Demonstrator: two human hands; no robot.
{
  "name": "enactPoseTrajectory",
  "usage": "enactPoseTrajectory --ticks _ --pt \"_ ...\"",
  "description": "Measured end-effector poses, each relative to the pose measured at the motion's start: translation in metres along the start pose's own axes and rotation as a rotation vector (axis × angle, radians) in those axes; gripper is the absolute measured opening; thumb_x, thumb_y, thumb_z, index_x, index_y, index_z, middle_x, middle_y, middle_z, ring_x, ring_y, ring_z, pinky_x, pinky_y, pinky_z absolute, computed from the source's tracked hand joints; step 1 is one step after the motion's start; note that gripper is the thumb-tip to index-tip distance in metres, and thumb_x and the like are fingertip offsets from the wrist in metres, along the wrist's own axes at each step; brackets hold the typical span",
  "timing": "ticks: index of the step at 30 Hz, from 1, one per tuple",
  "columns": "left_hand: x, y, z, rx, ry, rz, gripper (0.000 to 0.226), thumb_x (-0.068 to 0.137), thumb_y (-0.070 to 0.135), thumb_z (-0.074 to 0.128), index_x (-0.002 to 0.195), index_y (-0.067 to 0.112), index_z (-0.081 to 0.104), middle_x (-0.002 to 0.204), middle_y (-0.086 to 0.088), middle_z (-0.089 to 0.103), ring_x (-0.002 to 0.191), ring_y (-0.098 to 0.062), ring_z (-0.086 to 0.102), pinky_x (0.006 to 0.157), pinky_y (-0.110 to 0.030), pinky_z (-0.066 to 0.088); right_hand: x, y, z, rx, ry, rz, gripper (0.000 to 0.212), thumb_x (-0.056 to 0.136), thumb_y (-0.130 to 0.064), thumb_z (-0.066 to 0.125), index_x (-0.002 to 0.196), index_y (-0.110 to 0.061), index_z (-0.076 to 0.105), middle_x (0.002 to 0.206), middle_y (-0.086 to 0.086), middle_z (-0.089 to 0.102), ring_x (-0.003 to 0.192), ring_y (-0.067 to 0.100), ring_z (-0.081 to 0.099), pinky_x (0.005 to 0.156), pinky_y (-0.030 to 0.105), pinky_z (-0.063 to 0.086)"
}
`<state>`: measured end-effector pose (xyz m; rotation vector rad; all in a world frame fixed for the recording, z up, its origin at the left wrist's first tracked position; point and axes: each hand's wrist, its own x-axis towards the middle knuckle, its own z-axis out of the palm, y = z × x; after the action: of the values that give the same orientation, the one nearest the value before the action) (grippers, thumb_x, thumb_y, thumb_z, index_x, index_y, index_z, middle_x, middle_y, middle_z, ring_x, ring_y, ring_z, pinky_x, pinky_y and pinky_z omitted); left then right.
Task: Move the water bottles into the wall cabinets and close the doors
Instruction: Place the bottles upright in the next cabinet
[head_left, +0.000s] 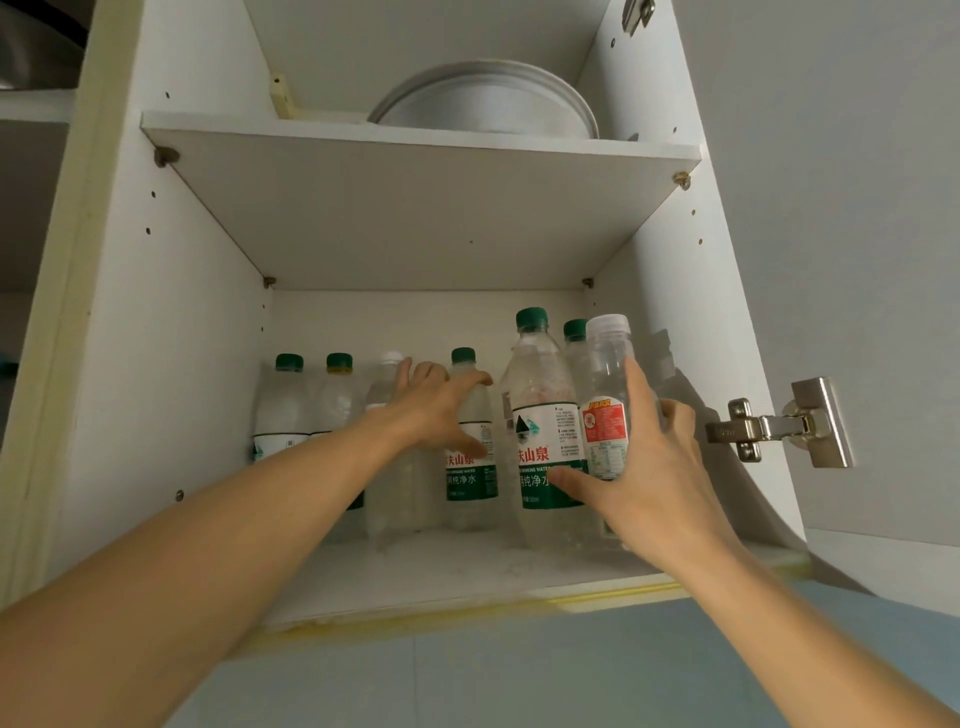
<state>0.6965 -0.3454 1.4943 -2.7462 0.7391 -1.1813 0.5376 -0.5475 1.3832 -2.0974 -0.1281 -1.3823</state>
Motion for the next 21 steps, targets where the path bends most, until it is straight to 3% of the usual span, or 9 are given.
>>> enactPoseTrajectory --ticks 8,11,15,21 --pt "-0.004 -0.027 0.003 0.115 -0.012 -0.069 0.103 0.069 0.069 0.073 0.153 0.044 0.018 0.159 -0.016 0.027 0.152 -0.034 0.009 0.118 -0.058 -0.010 0.002 -0.002 -0.001 0.012 -0.011 -0.002 0.130 0.065 -0.059 0.086 0.149 -0.058 -0.014 0.143 0.000 0.029 0.134 0.032 0.043 0.096 0.053 0.049" --pt "-0.009 -0.023 0.010 0.089 -0.004 -0.061 0.099 0.070 0.061 0.073 0.152 0.043 0.020 0.159 -0.014 0.022 0.152 -0.036 0.004 0.120 -0.061 -0.004 0.001 -0.002 -0.002 0.023 -0.008 0.001 0.130 0.066 -0.056 0.087 0.148 -0.059 -0.013 0.142 0.001 0.029 0.134 0.033 0.043 0.097 0.054 0.048" --pt "-0.017 -0.013 0.019 0.114 0.067 -0.037 0.105 0.065 0.075 0.072 0.150 0.040 0.022 0.157 -0.009 0.021 0.148 -0.038 0.009 0.118 -0.065 0.007 -0.001 -0.002 -0.003 0.040 -0.010 0.013 0.129 0.066 -0.055 0.088 0.152 -0.055 -0.008 0.142 0.001 0.029 0.135 0.032 0.042 0.098 0.053 0.048" --pt "-0.019 -0.009 0.014 0.168 -0.002 -0.096 0.114 0.069 0.069 0.077 0.157 0.035 0.013 0.162 -0.014 0.006 0.151 -0.042 -0.005 0.118 -0.066 -0.007 0.000 -0.003 -0.005 0.050 -0.006 -0.002 0.130 0.065 -0.053 0.089 0.153 -0.055 -0.006 0.136 0.001 0.032 0.132 0.031 0.044 0.101 0.053 0.047"
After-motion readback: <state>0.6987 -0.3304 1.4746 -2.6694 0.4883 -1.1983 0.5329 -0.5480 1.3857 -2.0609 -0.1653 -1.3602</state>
